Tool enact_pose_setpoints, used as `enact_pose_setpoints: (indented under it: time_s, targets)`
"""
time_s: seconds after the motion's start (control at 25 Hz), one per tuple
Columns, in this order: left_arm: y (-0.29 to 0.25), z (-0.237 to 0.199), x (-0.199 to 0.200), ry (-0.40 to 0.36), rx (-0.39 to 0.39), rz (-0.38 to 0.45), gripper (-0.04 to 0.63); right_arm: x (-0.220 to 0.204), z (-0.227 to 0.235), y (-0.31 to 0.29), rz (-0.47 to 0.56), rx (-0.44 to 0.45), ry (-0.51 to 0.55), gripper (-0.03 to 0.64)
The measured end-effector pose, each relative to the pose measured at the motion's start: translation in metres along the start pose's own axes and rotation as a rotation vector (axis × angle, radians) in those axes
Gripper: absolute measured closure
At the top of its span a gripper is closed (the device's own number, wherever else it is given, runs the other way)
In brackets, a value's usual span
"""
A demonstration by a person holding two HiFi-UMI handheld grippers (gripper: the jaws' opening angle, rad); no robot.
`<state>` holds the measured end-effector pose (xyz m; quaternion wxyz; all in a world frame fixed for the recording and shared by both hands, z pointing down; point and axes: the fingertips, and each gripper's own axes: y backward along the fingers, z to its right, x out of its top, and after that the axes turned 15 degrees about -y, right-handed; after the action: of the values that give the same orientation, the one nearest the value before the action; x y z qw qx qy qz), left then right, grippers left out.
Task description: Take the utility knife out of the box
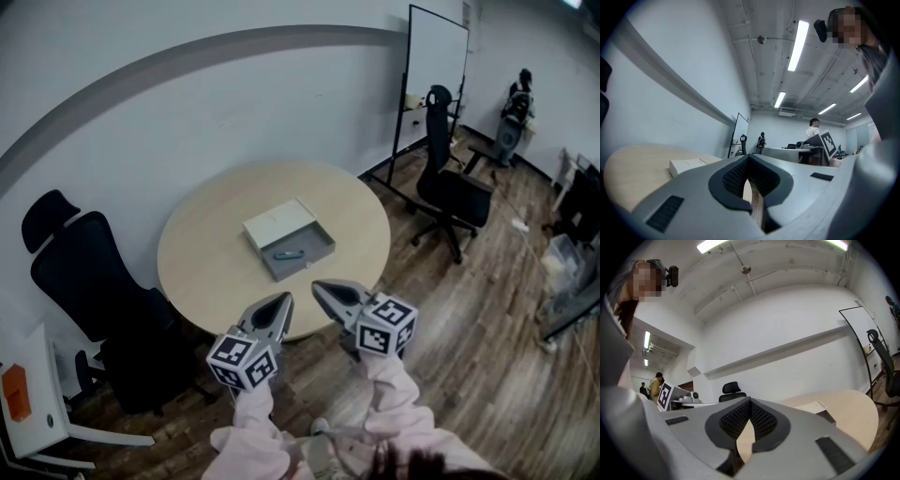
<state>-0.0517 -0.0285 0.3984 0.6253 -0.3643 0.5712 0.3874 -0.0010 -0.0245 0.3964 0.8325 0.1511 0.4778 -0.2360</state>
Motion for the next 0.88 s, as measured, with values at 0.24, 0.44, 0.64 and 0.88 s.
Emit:
enact_pose_setpoints:
  time_s: [0.24, 0.44, 0.64, 0.88]
  targets:
    - [-0.005, -0.015, -0.005, 0.003, -0.006, -0.003, 0.591, -0.001, 0.01, -0.012, 0.003, -0.016, -0.009, 0.619]
    - [-0.008, -0.017, -0.013, 0.014, -0.013, -0.012, 0.591, -0.01, 0.018, -0.014, -0.01, -0.033, -0.01, 0.62]
    - [-0.008, -0.021, -0.014, 0.007, -0.014, -0.021, 0.591, -0.007, 0.028, -0.015, -0.002, -0.053, -0.017, 0.62]
    - [-0.013, -0.028, -0.019, 0.013, -0.005, -0.027, 0.591, -0.007, 0.037, -0.02, -0.007, -0.057, -0.024, 0.619]
